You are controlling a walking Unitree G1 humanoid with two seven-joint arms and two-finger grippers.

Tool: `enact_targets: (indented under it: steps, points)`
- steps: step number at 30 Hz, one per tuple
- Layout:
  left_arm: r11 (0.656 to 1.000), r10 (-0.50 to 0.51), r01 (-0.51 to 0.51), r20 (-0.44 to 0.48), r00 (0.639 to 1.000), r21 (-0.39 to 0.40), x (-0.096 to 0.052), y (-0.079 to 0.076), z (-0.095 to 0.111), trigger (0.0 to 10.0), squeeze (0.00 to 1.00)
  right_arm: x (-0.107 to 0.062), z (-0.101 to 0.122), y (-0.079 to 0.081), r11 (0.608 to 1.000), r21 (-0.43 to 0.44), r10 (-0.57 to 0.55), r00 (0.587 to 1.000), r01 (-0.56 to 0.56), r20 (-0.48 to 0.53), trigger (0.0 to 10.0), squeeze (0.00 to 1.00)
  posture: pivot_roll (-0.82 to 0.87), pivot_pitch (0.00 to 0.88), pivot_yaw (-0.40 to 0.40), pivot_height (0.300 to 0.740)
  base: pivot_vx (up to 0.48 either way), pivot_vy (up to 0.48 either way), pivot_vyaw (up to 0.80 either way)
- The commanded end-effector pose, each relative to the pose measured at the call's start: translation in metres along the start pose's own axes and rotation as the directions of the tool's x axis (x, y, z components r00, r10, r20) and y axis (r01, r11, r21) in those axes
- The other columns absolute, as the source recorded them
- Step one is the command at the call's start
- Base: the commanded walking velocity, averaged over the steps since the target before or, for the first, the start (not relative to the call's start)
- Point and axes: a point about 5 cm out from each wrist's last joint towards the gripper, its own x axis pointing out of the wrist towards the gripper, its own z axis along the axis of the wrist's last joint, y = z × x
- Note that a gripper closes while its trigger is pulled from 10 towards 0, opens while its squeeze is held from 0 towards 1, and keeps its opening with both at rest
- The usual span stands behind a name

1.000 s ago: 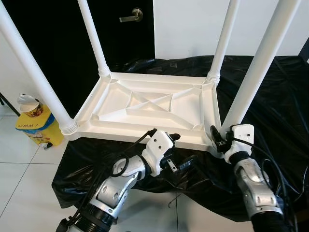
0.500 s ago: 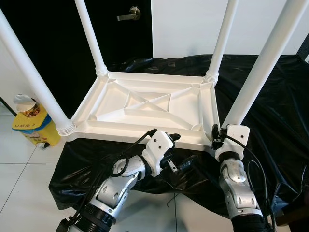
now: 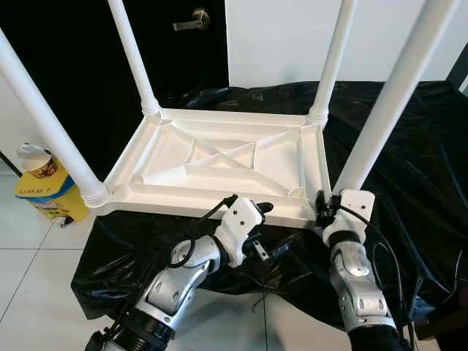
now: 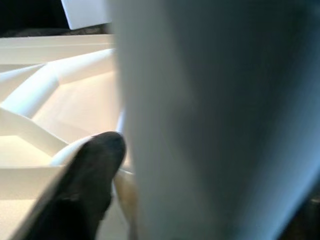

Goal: Building children table

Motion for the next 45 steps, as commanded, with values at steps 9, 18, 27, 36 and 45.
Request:
enact_targets:
  steps: [9, 18, 27, 36, 45]
  points:
    - [0.999, -0.039, 0.039, -0.009, 0.999, -0.008, -0.001, -0.005, -0.001, 10.0, 0.0, -0.011, 0.006, -0.009, 0.991, -0.014, 0.135, 0.989, -0.135, 0.064, 10.0, 1.0, 0.01, 0.019, 0.015, 0.74, 0.0, 0.0, 0.0]
    - [0.999, -0.043, 0.043, -0.011, 0.999, -0.008, -0.001, -0.005, -0.001, 10.0, 0.0, -0.011, 0.01, -0.039, 0.94, -0.104, 0.332, 0.942, -0.326, 0.051, 10.0, 0.0, 0.0, 0.014, 0.025, 0.74, 0.0, 0.0, 0.0]
    - [0.998, -0.055, 0.055, -0.014, 0.998, 0.0, -0.001, -0.003, -0.001, 10.0, 0.0, 0.009, 0.014, -0.045, 0.82, -0.216, 0.533, 0.844, -0.531, -0.051, 3.1, 0.0, 0.01, 0.005, 0.031, 0.74, 0.0, 0.0, 0.0]
    - [0.999, -0.05, 0.05, -0.015, 0.999, 0.003, -0.001, -0.003, 0.0, 10.0, 0.0, 0.01, 0.005, -0.045, 0.805, -0.213, 0.548, 0.832, -0.553, -0.09, 0.0, 0.0, 0.02, 0.0, 0.026, 0.74, 0.0, 0.0, 0.0]
    - [0.999, -0.052, 0.052, -0.015, 0.999, 0.004, -0.001, -0.003, -0.001, 10.0, 0.0, 0.011, -0.003, -0.052, 0.841, -0.202, 0.488, 0.865, -0.502, -0.118, 10.0, 0.0, 0.01, 0.0, 0.029, 0.74, 0.0, 0.0, 0.0]
